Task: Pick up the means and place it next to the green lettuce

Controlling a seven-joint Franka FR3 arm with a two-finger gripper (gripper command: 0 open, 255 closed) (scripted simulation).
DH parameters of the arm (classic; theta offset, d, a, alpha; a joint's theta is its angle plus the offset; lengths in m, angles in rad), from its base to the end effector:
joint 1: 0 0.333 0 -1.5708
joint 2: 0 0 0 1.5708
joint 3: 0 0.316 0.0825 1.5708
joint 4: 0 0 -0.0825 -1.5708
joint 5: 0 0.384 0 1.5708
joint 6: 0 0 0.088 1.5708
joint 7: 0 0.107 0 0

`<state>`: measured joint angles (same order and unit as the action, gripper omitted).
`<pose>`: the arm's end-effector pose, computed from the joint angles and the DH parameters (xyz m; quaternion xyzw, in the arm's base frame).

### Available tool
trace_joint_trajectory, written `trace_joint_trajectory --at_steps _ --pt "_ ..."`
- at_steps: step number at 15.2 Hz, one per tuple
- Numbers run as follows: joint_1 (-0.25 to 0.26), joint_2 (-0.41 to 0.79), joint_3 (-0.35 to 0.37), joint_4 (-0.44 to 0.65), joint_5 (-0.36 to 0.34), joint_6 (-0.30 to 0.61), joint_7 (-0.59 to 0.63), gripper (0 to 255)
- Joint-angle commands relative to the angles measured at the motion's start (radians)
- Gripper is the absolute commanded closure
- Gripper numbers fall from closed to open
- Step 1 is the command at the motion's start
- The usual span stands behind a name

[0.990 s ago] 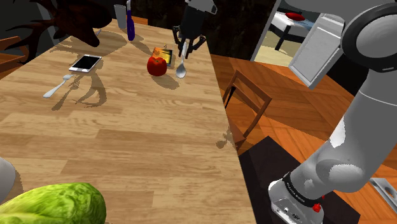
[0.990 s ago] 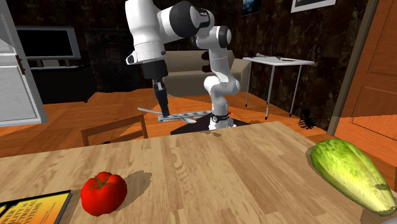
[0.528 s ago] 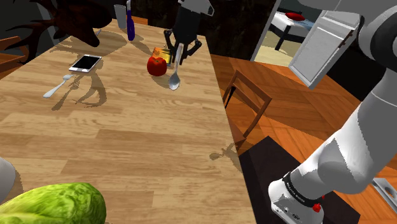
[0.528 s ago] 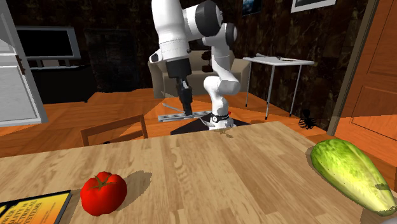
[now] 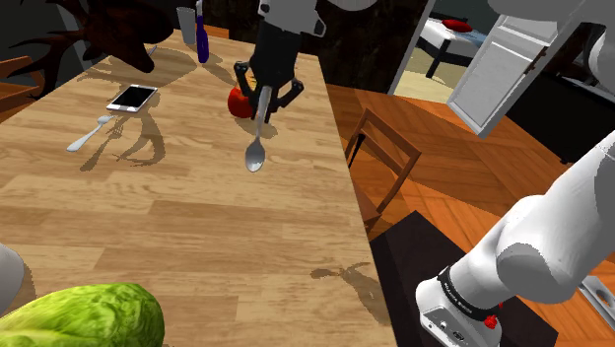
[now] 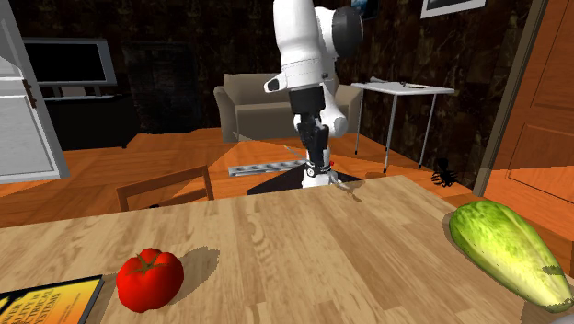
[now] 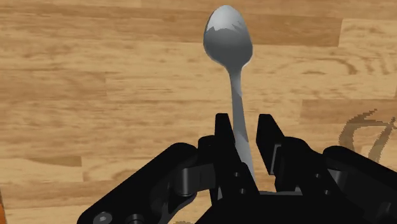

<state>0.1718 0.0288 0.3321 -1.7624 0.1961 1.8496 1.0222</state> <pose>0.5001 0.2909 0.5439 -0.9549 0.2783 0.0473 0.0925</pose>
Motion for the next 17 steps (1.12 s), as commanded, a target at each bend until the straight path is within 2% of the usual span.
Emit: trace_joint_trajectory --at_steps 1,9,17 --pt "0.025 -0.007 0.023 -0.006 -0.001 0.009 0.049 255" --pt "0.117 -0.031 0.114 -0.04 -0.007 0.055 0.228 255" --pt "0.217 0.016 0.211 0.002 -0.057 0.087 0.434 255"
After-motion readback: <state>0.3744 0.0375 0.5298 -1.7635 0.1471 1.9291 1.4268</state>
